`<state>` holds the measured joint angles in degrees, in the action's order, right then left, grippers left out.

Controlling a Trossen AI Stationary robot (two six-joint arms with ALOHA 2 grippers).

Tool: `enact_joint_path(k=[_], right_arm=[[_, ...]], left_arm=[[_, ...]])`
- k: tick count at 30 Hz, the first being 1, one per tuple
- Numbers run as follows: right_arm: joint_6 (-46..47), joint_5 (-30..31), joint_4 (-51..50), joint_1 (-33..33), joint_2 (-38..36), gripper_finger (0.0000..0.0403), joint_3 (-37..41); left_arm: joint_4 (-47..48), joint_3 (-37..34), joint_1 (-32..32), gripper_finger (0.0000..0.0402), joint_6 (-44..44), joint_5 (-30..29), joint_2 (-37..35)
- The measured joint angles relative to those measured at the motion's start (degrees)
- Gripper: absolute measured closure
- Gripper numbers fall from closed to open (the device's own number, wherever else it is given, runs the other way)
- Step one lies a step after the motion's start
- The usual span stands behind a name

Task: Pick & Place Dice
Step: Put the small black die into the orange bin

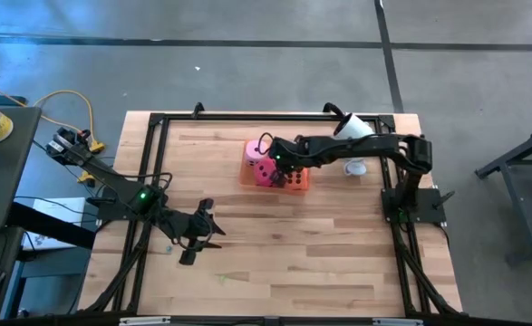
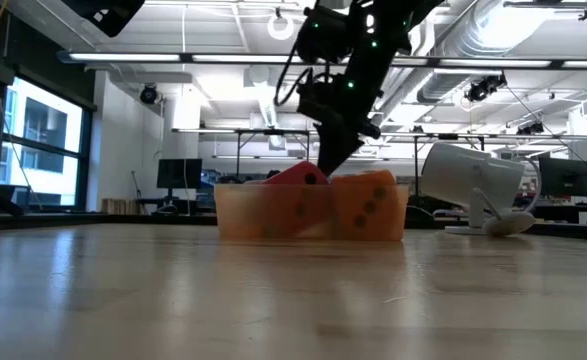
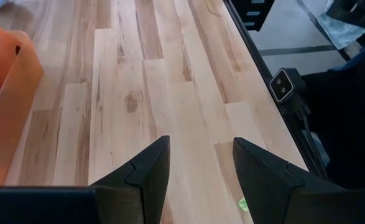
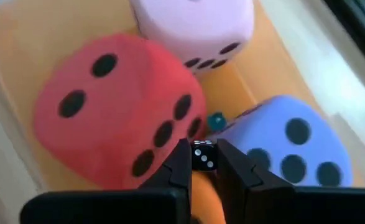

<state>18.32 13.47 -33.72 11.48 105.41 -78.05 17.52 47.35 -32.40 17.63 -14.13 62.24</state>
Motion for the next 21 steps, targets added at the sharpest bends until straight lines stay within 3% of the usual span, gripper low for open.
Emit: enact_joint_path(k=[9, 21], right_arm=[[0.5, 0.5, 0.6, 0.3, 2.1, 0.0346, -0.1], [1.6, 0.3, 1.1, 0.2, 2.0, 0.0218, -0.1]], left_arm=[[0.0, 0.0, 0.0, 0.0232, 0.0, -2.9, 0.0], [-0.2, 0.0, 0.0, 0.0232, -0.2, -4.2, 0.0]])
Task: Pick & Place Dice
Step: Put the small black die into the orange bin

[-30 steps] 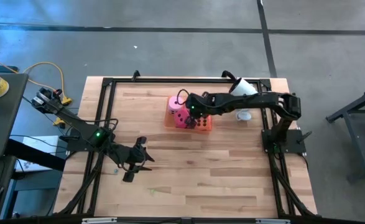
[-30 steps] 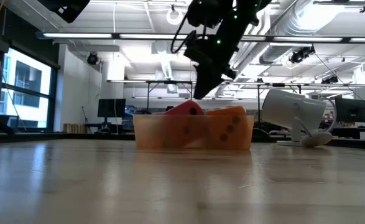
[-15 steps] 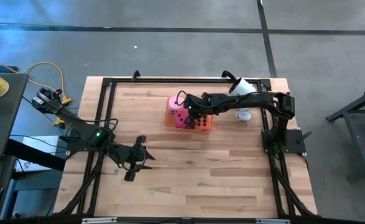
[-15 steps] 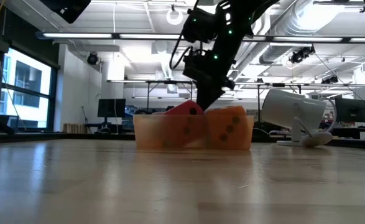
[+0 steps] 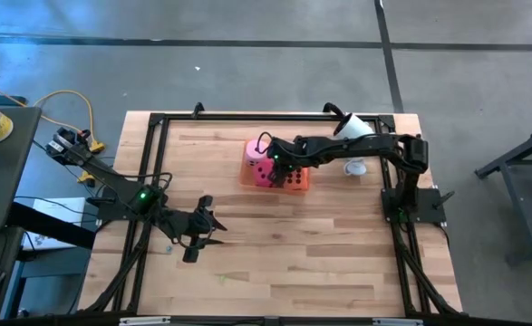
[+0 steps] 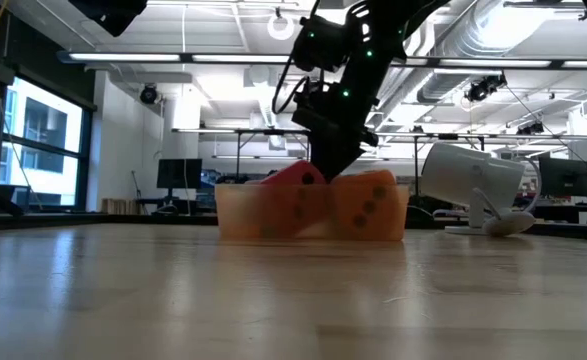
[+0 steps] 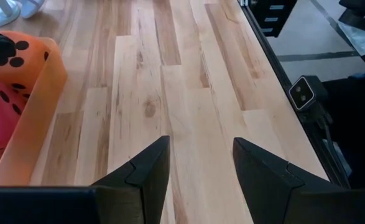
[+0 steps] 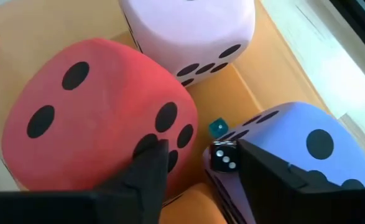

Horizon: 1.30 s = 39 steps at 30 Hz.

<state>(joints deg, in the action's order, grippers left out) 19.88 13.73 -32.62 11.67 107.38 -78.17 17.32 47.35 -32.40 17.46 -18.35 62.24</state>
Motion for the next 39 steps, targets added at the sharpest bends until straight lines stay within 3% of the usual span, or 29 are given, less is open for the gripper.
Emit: enact_joint_path(k=[8, 39], right_arm=[[0.8, 0.1, -0.1, -0.8, 0.0, 0.0172, 0.0], [-0.2, -3.5, 5.3, -2.4, -3.4, 0.0176, 0.0]], left_arm=[[0.0, 0.0, 0.0, 0.0232, 0.0, 0.0, 0.0], [0.6, 0.0, 0.0, 0.0232, 0.2, 0.3, 0.0]])
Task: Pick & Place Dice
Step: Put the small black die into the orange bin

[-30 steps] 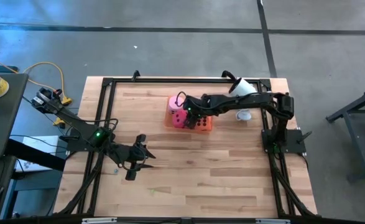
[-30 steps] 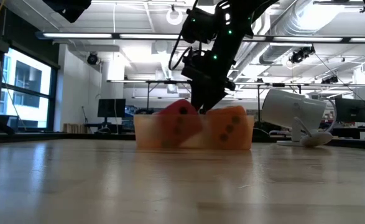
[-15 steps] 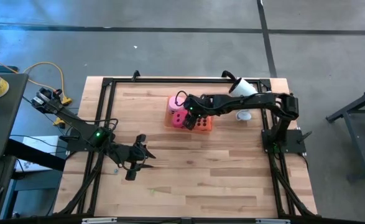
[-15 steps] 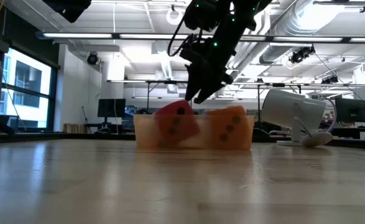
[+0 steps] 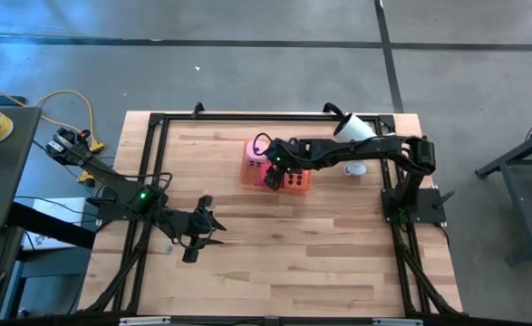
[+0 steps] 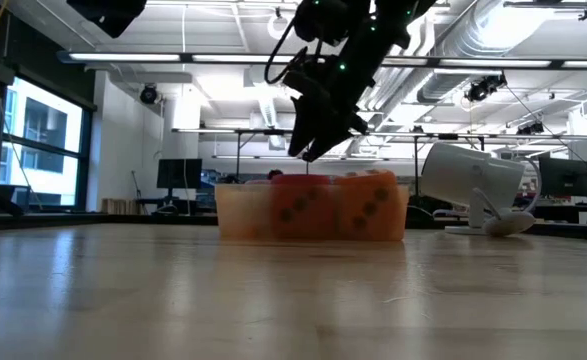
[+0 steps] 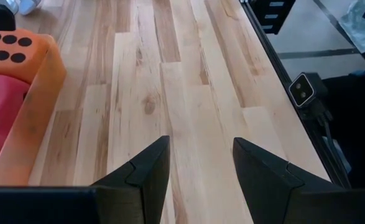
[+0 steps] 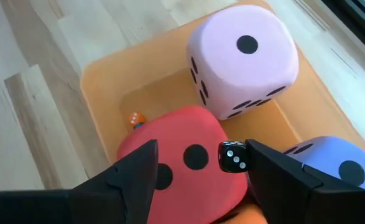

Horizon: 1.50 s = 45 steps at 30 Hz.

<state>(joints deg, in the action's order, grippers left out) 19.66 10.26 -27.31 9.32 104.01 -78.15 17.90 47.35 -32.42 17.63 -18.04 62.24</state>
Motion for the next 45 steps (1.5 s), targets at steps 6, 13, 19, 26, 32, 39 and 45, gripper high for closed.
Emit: enact_joint_path(k=[6, 13, 19, 26, 32, 39, 45], right_arm=[[0.1, 0.0, -0.2, 0.0, 0.0, 0.0180, 0.0], [0.1, 0.1, -3.4, 0.0, 0.0, 0.0288, 0.0], [-0.1, 0.9, -5.8, 0.0, 0.0, 0.0376, 0.0], [1.0, 1.2, -6.1, 0.0, 0.0, 0.0336, 0.0], [1.7, 1.3, -6.0, -0.3, 0.0, 0.0246, 0.0], [1.0, 1.8, -3.9, -1.2, 0.0, 0.0145, 0.0], [1.5, 1.2, -2.1, -1.2, 0.0, 0.0111, 0.0]], left_arm=[[0.1, 0.0, 0.0, 0.0232, 0.0, 0.1, 0.0], [0.1, 0.0, 0.0, 0.0232, 0.0, 0.1, 0.0], [0.1, 0.0, 0.0, 0.0232, 0.0, 0.1, 0.0], [0.1, 0.0, 0.0, 0.0232, 0.0, 0.1, 0.0], [0.1, 0.0, 0.0, 0.0232, 0.0, 0.1, 0.0], [0.1, 0.0, 0.0, 0.0232, 0.0, 0.1, 0.0], [0.1, 0.0, 0.0, 0.0232, 0.0, 0.1, 0.0]])
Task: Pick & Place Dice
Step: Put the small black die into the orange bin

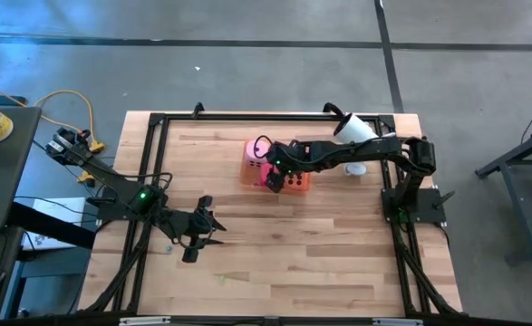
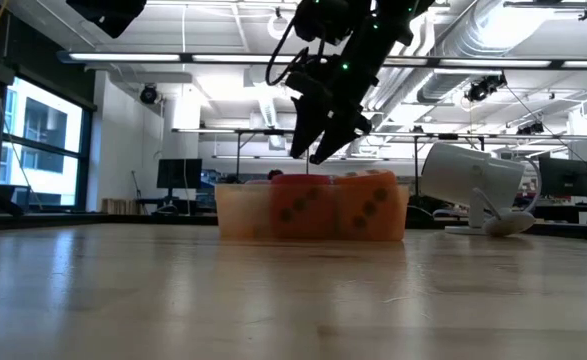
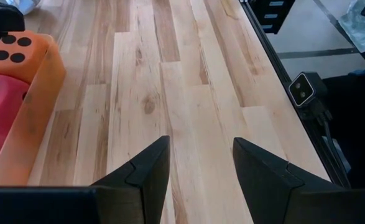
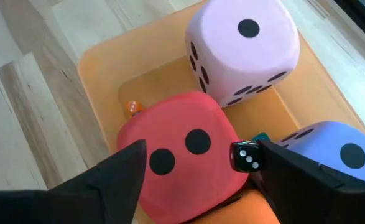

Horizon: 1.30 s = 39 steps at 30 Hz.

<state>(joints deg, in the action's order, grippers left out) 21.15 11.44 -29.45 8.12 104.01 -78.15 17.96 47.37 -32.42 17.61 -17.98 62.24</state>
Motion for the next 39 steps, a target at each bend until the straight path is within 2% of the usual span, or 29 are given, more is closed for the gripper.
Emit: enact_joint_path(k=[7, 15, 21, 23, 24, 25, 26, 29, 31, 34, 39], right_arm=[[-2.2, 0.2, 0.6, -0.3, 0.0, 0.0115, 0.0], [-0.4, 0.4, 1.9, -0.4, 0.0, 0.0208, 0.0], [-3.2, -1.0, 1.9, -0.4, 0.0, 0.0252, 0.0], [-3.5, -3.8, 1.4, -0.2, 0.0, 0.0290, 0.0], [-4.5, -4.6, 1.0, -0.2, 0.0, 0.0323, 0.0], [-6.2, -4.5, 0.7, -0.3, 0.0, 0.0358, 0.0], [-7.1, -3.8, 0.6, -0.6, 0.0, 0.0374, 0.0], [-7.1, 0.4, 1.3, -0.8, 0.0, 0.0374, 0.0], [-6.7, 4.7, 3.2, -1.1, 0.0, 0.0360, 0.0], [-6.4, 7.6, 4.3, -1.4, 0.0, 0.0309, 0.0], [-4.8, 5.1, 4.3, -1.7, 0.0, 0.0220, 0.0]], left_arm=[[0.0, 0.0, 0.0, 0.0232, 0.3, 0.0, 0.0], [0.0, 0.0, 0.0, 0.0232, -0.1, -0.1, 0.0], [0.2, 0.0, 0.0, 0.0232, -0.2, -0.1, 0.0], [0.2, 0.0, 0.0, 0.0232, -0.2, -0.1, 0.0], [0.2, 0.0, 0.0, 0.0232, -0.2, -0.1, 0.0], [0.2, 0.0, 0.0, 0.0232, -0.2, -0.1, 0.0], [0.2, 0.0, 0.0, 0.0232, -0.2, -0.1, 0.0], [0.2, 0.0, 0.0, 0.0232, -0.2, -0.1, 0.0], [0.2, 0.0, 0.0, 0.0232, -0.2, -0.1, 0.0], [0.2, 0.0, 0.0, 0.0232, -0.2, -0.1, 0.0], [0.3, 0.0, 0.0, 0.0232, -0.2, -0.1, 0.6]])
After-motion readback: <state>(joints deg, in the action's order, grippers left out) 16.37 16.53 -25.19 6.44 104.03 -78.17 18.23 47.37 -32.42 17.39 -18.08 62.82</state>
